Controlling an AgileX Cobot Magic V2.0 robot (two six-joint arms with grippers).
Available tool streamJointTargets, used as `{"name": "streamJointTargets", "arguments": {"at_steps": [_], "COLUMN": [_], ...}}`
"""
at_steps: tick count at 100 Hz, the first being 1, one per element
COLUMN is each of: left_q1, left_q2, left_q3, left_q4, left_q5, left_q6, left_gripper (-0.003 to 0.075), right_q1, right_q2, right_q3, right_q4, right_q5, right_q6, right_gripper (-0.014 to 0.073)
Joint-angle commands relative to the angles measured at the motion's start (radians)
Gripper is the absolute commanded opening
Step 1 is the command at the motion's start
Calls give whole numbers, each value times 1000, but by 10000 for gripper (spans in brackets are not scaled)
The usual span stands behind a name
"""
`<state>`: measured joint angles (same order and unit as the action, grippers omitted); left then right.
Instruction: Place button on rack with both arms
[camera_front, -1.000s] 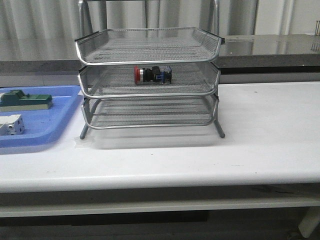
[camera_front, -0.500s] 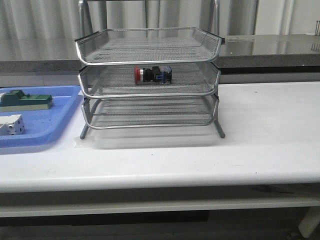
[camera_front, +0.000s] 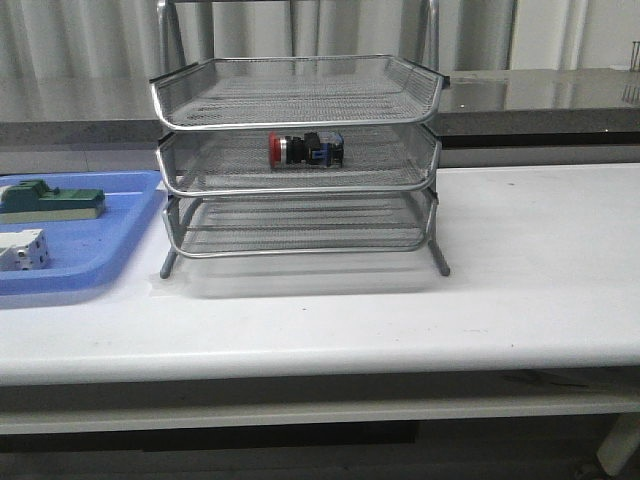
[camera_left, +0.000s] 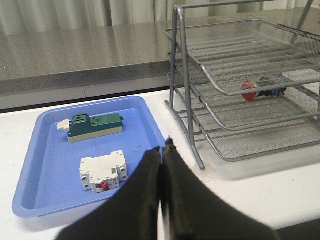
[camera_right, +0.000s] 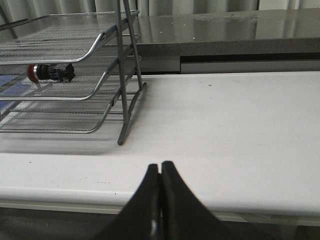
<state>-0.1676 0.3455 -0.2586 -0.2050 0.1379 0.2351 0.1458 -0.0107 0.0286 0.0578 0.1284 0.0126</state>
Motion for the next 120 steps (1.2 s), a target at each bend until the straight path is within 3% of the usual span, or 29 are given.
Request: {"name": "streamJointTargets", "arguments": {"at_steps": [1, 37, 47, 64, 82, 120], "left_q1": [1, 1, 14, 85, 132, 133], "left_q2": [8, 5, -10, -87, -212, -381], "left_q3": [-28, -26, -1, 70, 154, 294], "left_q4": [-10, 87, 118, 205, 215, 227], "left_q5": [-84, -90, -131, -159, -159, -176], "left_q6": [-11, -13, -71, -221, -235, -249], "left_gripper": [-21, -21, -21, -21, -21, -21], "right_q1": [-8, -8, -8, -8, -8, -8], "right_q2": [-20, -20, -20, -20, -20, -20], "right_q3": [-20, -20, -20, -20, -20, -20], "right_q4": [-13, -13, -13, -13, -13, -13], "right_q5": [-86, -86, -86, -86, -86, -86], "right_q6": [0, 0, 0, 0, 0, 0], "right_gripper": [-67, -67, -67, -67, -67, -67]}}
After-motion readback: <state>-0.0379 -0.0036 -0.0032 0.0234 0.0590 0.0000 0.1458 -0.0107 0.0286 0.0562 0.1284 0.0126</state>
